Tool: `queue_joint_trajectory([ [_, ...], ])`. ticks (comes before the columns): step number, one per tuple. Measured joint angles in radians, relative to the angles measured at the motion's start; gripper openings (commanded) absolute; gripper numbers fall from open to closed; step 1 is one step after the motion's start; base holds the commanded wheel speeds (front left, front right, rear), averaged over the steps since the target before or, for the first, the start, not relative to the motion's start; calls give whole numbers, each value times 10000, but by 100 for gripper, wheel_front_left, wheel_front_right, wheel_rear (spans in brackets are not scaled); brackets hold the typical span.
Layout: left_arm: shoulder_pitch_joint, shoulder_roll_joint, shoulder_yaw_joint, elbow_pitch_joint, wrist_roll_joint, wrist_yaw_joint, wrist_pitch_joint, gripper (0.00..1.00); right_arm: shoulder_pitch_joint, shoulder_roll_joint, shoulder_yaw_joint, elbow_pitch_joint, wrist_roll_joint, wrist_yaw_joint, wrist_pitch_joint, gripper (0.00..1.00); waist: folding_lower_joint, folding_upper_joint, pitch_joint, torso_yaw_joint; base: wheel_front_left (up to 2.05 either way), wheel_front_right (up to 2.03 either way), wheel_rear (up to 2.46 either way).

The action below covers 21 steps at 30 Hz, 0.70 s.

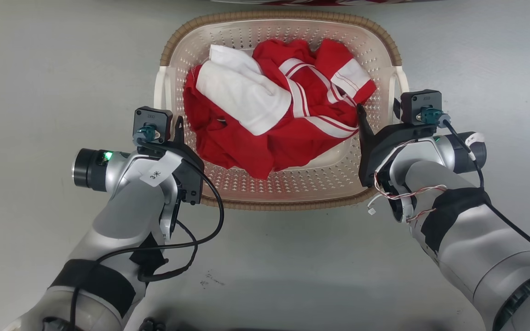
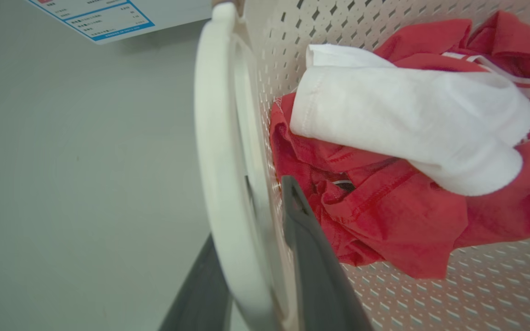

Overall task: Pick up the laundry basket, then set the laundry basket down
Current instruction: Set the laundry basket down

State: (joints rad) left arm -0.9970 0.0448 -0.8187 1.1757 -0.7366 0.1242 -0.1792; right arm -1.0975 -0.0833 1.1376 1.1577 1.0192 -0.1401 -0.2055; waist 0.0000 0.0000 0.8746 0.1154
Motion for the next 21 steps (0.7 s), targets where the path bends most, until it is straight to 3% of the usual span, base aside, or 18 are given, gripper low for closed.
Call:
queue_joint_trajectory([
  [2,1,-58,-4,2,-12,0,0,40,-7,31,12,35,-10,2,-21,100,0,0,-9,9,0,0,0],
  [4,1,-81,-6,2,-35,0,0,53,-7,31,25,61,-12,6,-36,100,0,0,-22,23,0,0,0],
  [6,4,-96,-6,-2,-96,-2,-2,90,-11,38,36,63,-23,8,-84,100,0,0,-38,38,0,0,0],
  [7,5,-104,-6,-2,-102,-2,-15,100,-16,54,42,63,-27,8,-88,100,0,1,-49,47,0,0,0],
  [21,28,-157,23,249,-194,-2,-242,100,29,113,98,207,-21,52,-163,100,-1,0,-634,91,0,0,0],
])
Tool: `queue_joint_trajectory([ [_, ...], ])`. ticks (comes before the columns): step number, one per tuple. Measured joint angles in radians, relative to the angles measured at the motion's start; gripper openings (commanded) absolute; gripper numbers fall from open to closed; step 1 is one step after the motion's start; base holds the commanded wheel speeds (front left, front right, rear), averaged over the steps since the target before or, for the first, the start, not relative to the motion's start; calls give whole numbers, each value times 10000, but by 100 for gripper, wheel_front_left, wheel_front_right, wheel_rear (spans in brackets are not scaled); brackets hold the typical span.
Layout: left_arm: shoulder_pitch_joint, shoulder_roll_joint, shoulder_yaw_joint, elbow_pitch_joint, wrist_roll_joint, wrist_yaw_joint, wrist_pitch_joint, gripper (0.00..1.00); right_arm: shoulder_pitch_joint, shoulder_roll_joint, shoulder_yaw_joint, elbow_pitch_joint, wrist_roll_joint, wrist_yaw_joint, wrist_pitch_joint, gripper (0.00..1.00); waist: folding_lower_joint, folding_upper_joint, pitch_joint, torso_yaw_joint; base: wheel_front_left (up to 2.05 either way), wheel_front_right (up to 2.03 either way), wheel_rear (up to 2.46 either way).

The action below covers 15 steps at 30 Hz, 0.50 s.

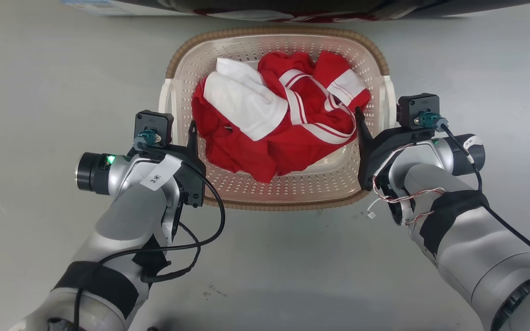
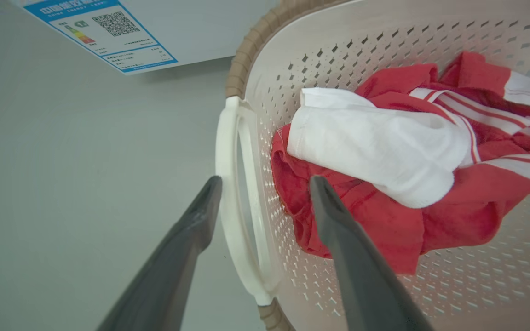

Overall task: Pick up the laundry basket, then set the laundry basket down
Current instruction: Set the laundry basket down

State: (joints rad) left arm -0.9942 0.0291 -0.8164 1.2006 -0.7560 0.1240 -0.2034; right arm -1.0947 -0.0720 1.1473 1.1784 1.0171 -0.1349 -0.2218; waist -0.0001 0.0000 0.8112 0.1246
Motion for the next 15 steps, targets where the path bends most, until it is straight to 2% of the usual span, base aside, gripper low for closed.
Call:
queue_joint_trajectory([
  [15,327,-10,15,265,-75,-6,-188,100,513,58,-27,167,199,2,-86,100,0,0,-1022,-169,0,0,0],
])
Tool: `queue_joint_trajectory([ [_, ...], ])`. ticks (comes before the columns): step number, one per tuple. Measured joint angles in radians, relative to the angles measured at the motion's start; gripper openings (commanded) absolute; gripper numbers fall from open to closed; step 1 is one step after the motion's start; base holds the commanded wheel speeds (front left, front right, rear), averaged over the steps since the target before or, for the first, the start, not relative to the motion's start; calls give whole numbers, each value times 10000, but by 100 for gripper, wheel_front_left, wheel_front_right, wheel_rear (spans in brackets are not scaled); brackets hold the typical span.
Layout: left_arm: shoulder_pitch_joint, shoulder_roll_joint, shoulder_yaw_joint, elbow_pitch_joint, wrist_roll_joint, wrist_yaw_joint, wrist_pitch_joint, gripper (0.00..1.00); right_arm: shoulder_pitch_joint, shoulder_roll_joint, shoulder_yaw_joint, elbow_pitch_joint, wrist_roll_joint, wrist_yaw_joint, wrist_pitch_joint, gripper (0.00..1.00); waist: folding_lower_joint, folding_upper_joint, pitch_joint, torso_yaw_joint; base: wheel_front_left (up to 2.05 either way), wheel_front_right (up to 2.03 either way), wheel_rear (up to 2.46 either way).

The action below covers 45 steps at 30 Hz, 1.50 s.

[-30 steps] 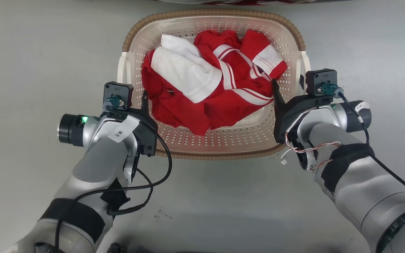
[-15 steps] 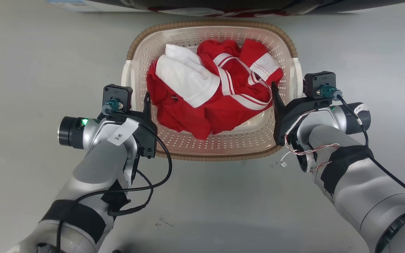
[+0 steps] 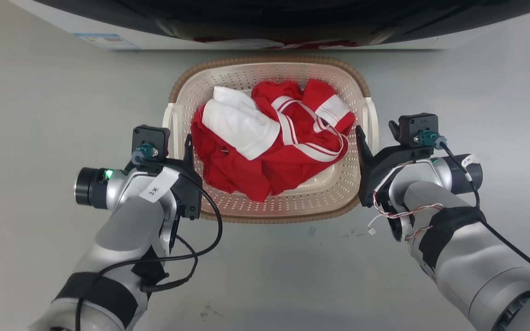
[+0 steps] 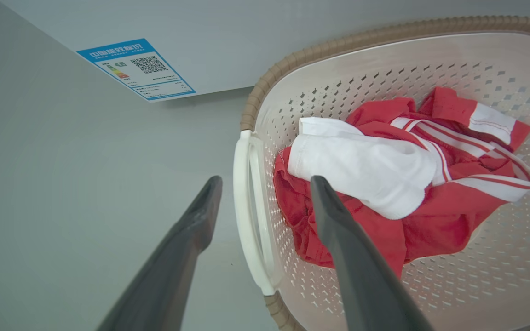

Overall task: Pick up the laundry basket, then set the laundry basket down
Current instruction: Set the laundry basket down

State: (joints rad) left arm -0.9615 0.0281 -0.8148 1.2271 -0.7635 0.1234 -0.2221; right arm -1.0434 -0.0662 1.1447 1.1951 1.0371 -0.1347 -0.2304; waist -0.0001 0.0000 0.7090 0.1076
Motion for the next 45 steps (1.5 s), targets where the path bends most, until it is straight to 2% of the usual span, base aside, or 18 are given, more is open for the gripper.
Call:
queue_joint_trajectory([
  [6,276,0,96,21,-50,-8,-109,100,168,8,-59,-17,46,42,-90,100,0,0,-456,-61,0,0,0],
  [17,1175,6,464,-163,-364,-90,-276,100,589,25,-516,-272,217,431,-190,100,-1,0,-1752,-224,0,0,0],
  [26,2002,349,905,-1283,-219,-88,-276,100,1384,-38,-1101,-940,90,616,-190,100,-2,-1,-3012,-377,0,0,0],
  [38,3986,993,1664,-3141,531,2,-276,100,3132,-407,-2192,-2297,-504,537,-190,100,-1,-1,-4783,-501,0,0,0],
  [45,5524,1183,2475,-4197,1097,10,-276,100,4431,-677,-2917,-3465,-1083,320,-190,100,-1,-2,-5779,-531,0,0,0],
])
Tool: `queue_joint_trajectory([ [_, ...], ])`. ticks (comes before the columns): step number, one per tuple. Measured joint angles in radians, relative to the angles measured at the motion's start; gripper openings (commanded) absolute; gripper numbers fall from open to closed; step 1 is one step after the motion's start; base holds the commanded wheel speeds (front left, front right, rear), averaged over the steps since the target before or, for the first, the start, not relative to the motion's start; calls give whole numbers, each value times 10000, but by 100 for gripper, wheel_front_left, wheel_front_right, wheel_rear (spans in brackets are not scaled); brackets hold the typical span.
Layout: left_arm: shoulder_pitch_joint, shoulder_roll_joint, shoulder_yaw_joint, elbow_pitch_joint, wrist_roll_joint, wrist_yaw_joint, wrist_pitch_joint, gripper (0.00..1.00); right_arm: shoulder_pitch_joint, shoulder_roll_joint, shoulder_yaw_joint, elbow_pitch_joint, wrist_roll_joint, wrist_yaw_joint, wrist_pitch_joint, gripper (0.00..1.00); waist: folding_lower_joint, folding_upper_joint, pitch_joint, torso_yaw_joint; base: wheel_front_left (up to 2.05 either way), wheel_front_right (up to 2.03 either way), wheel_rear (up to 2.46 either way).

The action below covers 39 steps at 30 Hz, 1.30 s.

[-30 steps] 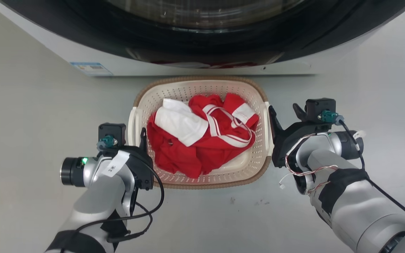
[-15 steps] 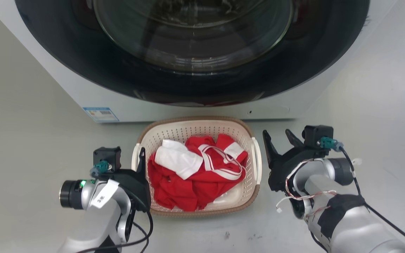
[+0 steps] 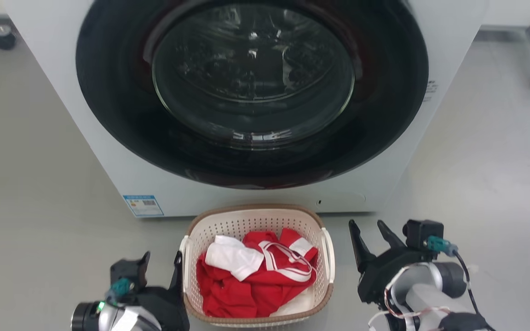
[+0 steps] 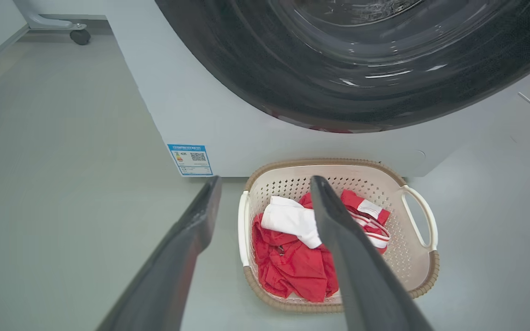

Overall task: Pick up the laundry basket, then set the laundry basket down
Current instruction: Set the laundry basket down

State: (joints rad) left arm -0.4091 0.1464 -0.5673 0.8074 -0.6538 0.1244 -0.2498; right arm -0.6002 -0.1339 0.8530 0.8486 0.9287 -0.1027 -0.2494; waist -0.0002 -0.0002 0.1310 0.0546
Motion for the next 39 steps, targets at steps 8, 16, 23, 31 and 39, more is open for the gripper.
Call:
queue_joint_trajectory([
  [8,1722,69,1254,-1287,1014,0,0,100,1619,-332,-826,-1611,-811,-157,0,100,0,0,-915,-47,0,0,0],
  [16,3282,13,2366,-2761,2042,0,0,100,3333,-644,-1676,-3317,-1839,-219,0,100,0,1,-1538,-117,0,0,0],
  [23,4456,-301,3216,-4163,2934,0,0,100,4587,-723,-2932,-4424,-2700,-221,0,100,0,1,-1802,-198,0,0,0],
  [31,5430,-527,3990,-5628,3670,0,0,100,5864,-422,-4322,-5643,-3940,-249,0,100,2,2,-1854,-287,0,0,0],
  [39,5887,-623,4222,-6497,4142,2,0,100,6513,-94,-5041,-6556,-4924,-251,0,100,2,1,-1860,-384,0,0,0],
])
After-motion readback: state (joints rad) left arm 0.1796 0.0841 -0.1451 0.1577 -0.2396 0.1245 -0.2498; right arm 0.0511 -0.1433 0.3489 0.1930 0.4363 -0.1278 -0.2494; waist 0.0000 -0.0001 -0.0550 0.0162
